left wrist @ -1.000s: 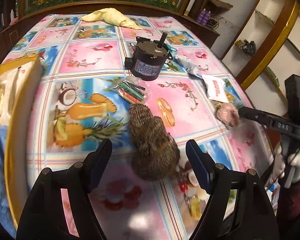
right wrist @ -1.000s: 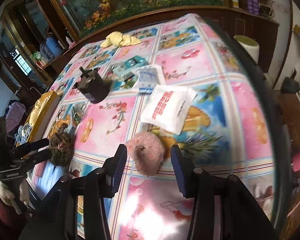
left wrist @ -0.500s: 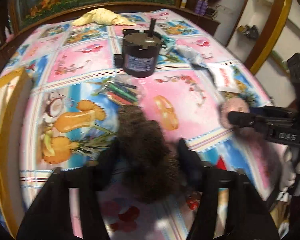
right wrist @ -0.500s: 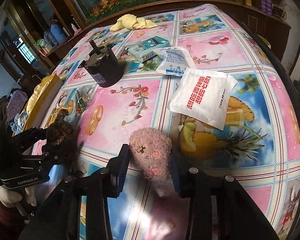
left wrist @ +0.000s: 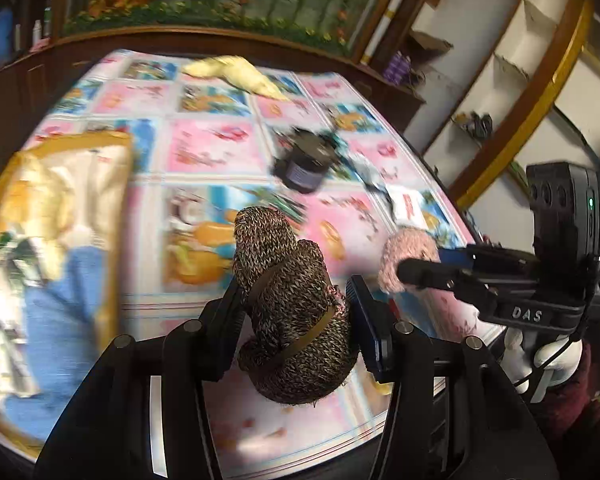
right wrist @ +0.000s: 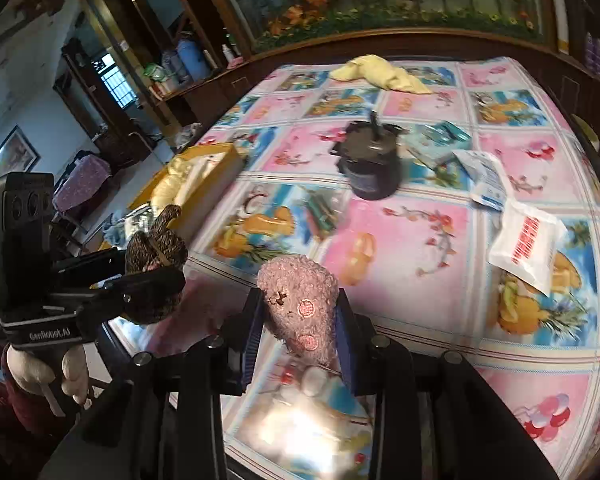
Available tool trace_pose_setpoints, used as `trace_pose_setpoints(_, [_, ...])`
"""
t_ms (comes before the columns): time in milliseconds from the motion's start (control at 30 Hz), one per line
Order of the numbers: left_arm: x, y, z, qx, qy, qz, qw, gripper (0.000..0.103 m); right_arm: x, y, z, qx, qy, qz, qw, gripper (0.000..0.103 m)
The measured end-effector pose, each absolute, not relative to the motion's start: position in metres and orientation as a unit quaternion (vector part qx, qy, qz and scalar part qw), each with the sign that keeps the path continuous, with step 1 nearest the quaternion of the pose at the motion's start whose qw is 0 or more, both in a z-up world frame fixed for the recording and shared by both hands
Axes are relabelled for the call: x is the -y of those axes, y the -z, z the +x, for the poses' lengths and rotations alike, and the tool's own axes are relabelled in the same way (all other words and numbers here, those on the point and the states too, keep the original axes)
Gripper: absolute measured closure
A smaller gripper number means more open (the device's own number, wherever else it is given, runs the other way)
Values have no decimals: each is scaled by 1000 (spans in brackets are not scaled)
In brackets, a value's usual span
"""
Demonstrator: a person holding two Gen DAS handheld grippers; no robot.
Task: Organize soft objects
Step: 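Carry the knit pouch and pink ball over the box with both tools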
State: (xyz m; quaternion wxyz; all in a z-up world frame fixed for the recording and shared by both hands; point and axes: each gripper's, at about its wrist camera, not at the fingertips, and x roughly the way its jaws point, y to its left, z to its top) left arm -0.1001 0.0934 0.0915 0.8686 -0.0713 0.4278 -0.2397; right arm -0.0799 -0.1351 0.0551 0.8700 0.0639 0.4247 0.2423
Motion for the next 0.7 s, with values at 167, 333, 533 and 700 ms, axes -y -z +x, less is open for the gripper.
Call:
trace_pose_setpoints(167, [-173,-112,-80,-408,136,-73,900,53,80,-76,-74,-409,-307,50,858,70])
trace_pose_setpoints(333, [-229,-110,-45,-413,80,-87,903,53,23,-84,-54,-401,-342,24,849,70])
trace_pose_setpoints(533, [-254,-91,6,-422,45,-73,903,53,-31,-76,-14,-411,-347,10,843,70])
trace_pose_setpoints(700, [-259,-69,46,-440,30,-56,896,52,-64,-59,19,-429,-335,-12,839,70])
